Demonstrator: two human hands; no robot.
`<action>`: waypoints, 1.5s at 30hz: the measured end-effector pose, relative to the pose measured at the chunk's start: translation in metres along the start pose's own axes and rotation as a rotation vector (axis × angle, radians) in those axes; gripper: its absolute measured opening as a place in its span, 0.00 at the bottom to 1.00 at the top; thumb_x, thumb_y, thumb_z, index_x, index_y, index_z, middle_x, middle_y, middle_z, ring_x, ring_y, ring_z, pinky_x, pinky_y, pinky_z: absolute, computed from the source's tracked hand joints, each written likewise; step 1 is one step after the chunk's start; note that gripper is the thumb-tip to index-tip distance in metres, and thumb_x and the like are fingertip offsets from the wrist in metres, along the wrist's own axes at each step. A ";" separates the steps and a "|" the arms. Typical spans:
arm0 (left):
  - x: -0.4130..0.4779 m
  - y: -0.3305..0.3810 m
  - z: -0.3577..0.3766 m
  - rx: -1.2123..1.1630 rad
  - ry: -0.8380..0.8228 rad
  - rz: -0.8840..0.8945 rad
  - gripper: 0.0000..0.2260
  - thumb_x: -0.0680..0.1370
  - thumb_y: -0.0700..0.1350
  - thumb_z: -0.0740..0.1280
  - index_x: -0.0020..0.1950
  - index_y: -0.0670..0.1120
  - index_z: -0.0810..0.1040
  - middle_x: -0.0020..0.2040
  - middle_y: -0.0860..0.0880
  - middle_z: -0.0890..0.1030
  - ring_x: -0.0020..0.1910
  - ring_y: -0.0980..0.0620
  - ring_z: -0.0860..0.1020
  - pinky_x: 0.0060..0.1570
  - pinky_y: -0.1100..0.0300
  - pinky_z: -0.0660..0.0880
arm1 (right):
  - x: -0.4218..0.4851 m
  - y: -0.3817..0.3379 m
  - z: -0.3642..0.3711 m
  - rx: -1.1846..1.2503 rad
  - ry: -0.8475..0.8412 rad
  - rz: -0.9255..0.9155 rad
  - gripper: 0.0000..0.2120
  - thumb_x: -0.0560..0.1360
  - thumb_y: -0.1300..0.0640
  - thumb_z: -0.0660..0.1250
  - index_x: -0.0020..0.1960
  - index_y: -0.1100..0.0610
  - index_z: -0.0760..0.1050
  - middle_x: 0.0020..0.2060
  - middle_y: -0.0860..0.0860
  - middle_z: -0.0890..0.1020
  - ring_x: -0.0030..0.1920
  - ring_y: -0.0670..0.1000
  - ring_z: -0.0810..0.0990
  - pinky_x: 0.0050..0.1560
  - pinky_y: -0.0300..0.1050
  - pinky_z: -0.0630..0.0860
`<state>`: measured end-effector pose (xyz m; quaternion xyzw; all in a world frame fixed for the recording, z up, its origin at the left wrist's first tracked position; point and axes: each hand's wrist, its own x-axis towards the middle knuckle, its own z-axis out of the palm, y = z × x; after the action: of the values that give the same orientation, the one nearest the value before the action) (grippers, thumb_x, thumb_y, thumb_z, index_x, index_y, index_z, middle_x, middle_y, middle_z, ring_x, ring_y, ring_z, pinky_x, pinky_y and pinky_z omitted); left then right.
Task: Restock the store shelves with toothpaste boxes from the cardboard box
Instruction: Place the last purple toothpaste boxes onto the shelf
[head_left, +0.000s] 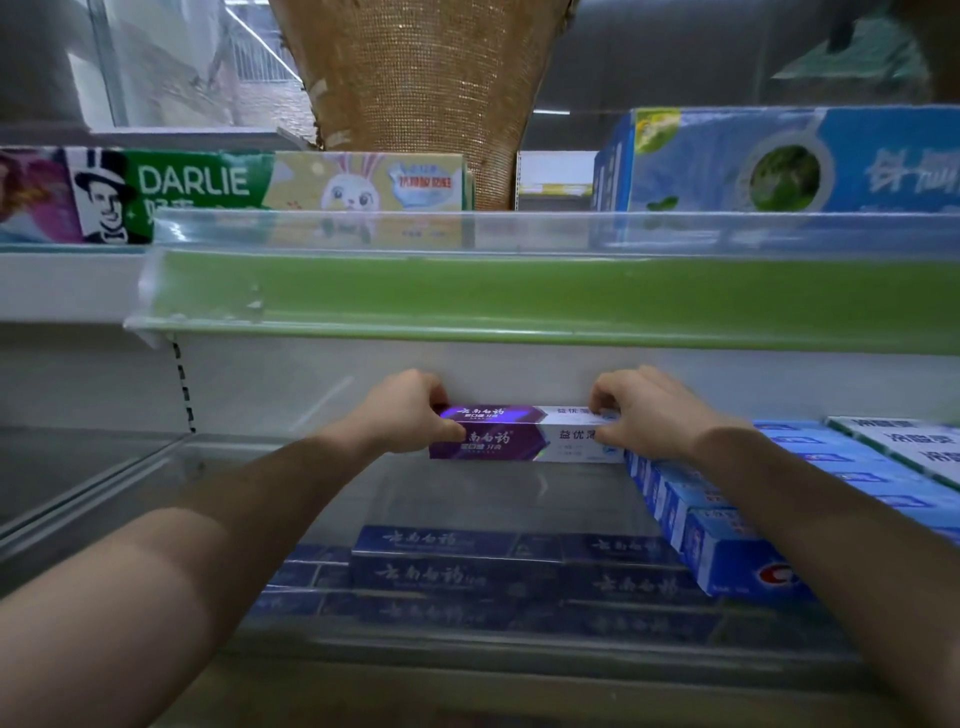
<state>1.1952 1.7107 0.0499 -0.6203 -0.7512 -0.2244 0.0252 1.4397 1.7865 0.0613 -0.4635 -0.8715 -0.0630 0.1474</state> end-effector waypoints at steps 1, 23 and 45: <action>0.000 0.002 0.002 0.025 0.010 0.006 0.16 0.71 0.51 0.73 0.52 0.43 0.81 0.50 0.45 0.81 0.49 0.44 0.78 0.45 0.57 0.73 | -0.001 -0.001 0.000 -0.018 -0.013 0.003 0.09 0.75 0.53 0.67 0.55 0.49 0.74 0.53 0.50 0.77 0.52 0.52 0.72 0.48 0.43 0.66; -0.018 0.049 0.019 0.409 0.126 0.150 0.13 0.76 0.47 0.65 0.59 0.45 0.71 0.60 0.45 0.72 0.61 0.43 0.70 0.50 0.53 0.66 | -0.004 -0.031 -0.002 -0.271 0.063 -0.019 0.11 0.77 0.60 0.59 0.57 0.53 0.77 0.55 0.52 0.80 0.55 0.56 0.78 0.46 0.44 0.70; -0.053 0.137 0.005 0.243 0.211 0.422 0.08 0.76 0.40 0.62 0.52 0.48 0.78 0.49 0.45 0.80 0.49 0.42 0.77 0.40 0.58 0.62 | -0.092 -0.027 -0.042 -0.177 0.115 0.099 0.08 0.79 0.57 0.59 0.50 0.56 0.77 0.51 0.56 0.81 0.52 0.58 0.77 0.44 0.44 0.66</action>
<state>1.3377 1.6819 0.0707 -0.7287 -0.6200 -0.1855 0.2240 1.4749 1.6881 0.0731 -0.5128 -0.8286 -0.1589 0.1587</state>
